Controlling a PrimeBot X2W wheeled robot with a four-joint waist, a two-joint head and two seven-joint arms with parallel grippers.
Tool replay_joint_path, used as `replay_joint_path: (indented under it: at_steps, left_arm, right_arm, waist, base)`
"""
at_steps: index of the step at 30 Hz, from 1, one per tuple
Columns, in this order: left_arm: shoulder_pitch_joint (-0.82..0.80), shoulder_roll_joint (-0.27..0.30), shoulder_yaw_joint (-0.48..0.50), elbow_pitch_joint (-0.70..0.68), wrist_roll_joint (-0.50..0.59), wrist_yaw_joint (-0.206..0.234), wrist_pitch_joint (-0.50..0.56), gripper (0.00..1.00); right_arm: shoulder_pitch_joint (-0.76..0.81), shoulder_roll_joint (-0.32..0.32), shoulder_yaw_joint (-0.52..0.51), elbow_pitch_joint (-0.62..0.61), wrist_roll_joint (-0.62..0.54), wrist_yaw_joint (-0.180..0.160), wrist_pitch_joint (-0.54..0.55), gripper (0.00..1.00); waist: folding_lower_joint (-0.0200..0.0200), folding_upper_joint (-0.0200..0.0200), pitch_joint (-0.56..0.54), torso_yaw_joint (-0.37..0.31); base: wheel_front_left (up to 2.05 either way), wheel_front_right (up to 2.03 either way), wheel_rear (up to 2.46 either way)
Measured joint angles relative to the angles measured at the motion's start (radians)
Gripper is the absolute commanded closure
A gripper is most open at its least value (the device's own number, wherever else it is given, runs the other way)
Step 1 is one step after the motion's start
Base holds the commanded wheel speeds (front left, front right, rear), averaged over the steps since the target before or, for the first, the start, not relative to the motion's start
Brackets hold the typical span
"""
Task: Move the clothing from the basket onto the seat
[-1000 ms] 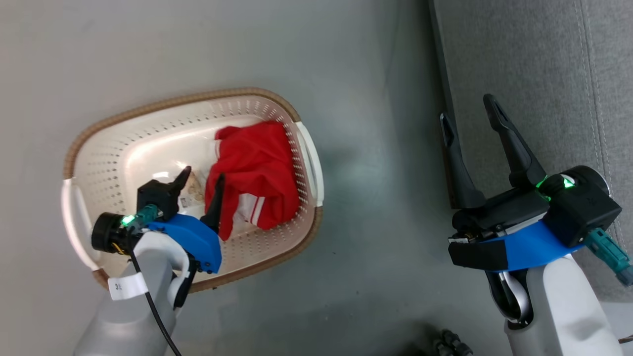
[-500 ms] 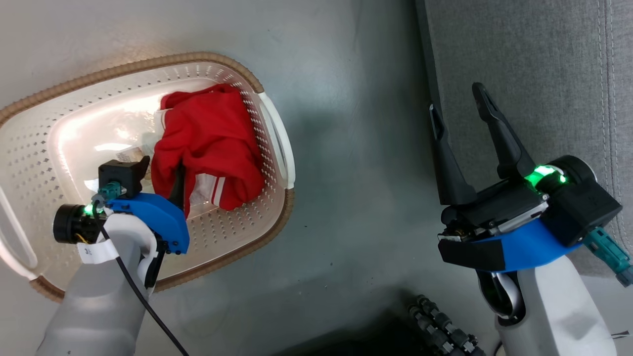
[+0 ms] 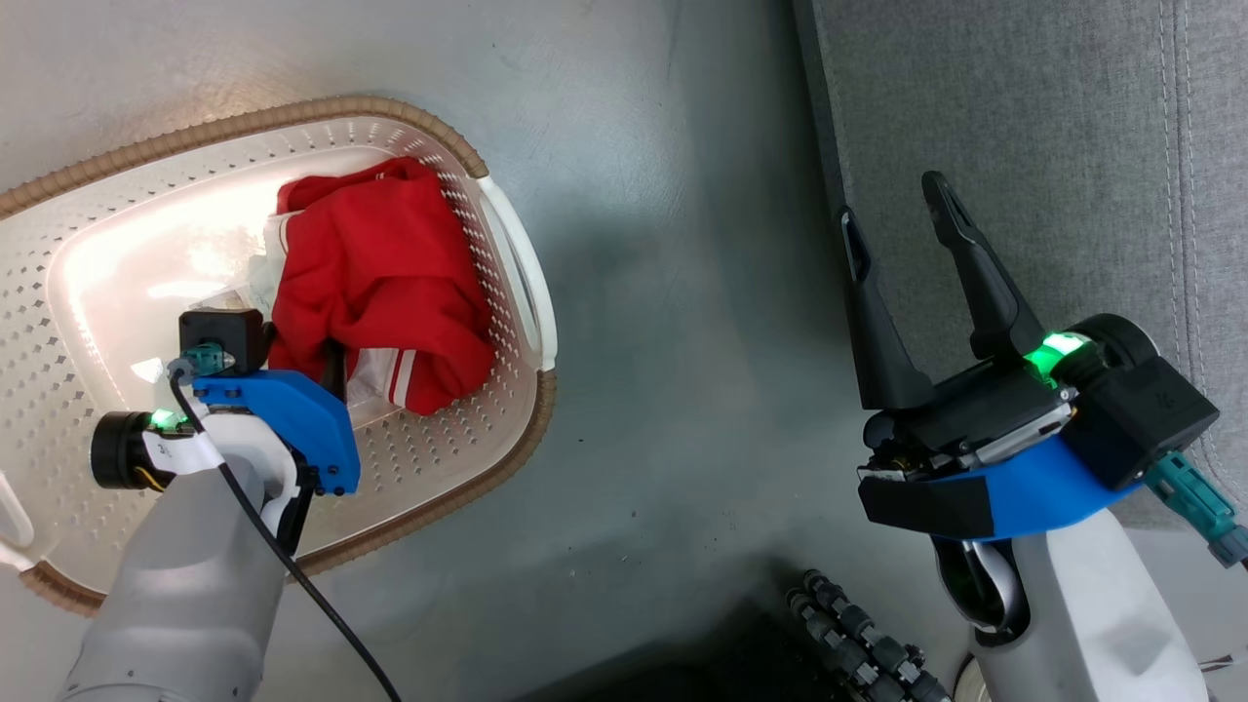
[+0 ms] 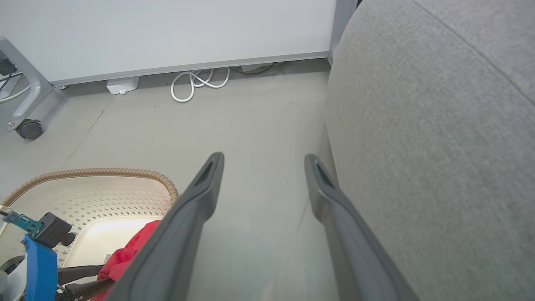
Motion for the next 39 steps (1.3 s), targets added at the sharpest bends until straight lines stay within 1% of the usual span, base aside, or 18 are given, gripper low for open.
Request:
replay_joint_path:
  at_steps: [2, 3, 4, 11, 29, 35, 39]
  left_arm:
    - [-0.003, -0.007, 0.001, 0.007, -0.005, 0.003, 0.009, 0.01]
    - [-0.004, -0.01, -0.001, 0.01, -0.005, 0.004, 0.013, 0.8]
    - [-0.007, -0.012, -0.003, 0.013, -0.005, 0.004, 0.014, 1.0]
    - [-0.017, -0.021, -0.015, 0.028, -0.007, 0.004, 0.029, 1.0]
    - [-0.019, -0.029, -0.044, 0.042, -0.028, -0.002, 0.021, 1.0]
    - [-0.017, -0.056, -0.042, 0.038, -0.058, -0.003, -0.009, 1.0]
    - [0.01, -0.074, -0.054, 0.021, -0.071, -0.003, -0.029, 1.0]
  right_arm:
    - [0.002, 0.0, -0.001, 0.002, 0.0, 0.0, -0.001, 0.0]
    - [0.002, 0.0, -0.002, 0.003, 0.0, 0.0, -0.001, 0.0]
    - [0.002, 0.0, -0.002, 0.004, 0.0, 0.0, -0.001, 0.0]
    - [0.002, 0.0, -0.003, 0.007, 0.0, 0.0, -0.004, 0.0]
    - [0.0, 0.0, -0.006, 0.021, -0.002, 0.0, -0.004, 0.0]
    - [-0.001, 0.0, -0.012, 0.035, -0.005, 0.0, -0.005, 0.0]
    - [-0.001, 0.0, -0.018, 0.049, -0.016, 0.0, -0.003, 0.0]
  waist:
    - [0.0, 0.0, 0.0, -0.001]
    - [0.0, 0.0, 0.0, -0.001]
    - [0.0, 0.0, 0.0, -0.001]
    - [0.0, 0.0, -0.011, 0.002]
    - [0.0, 0.0, -0.039, 0.013]
    - [0.0, 0.0, -0.086, 0.029]
    - [0.0, 0.0001, -0.142, 0.042]
  base:
    - [0.0, 0.0, 0.0]
    - [0.0, 0.0, 0.0]
    - [0.0, 0.0, 0.0]
    - [0.0, 0.0, 0.0]
    - [0.0, 0.0, 0.0]
    - [0.0, 0.0, 0.0]
    - [0.0, 0.0, 0.0]
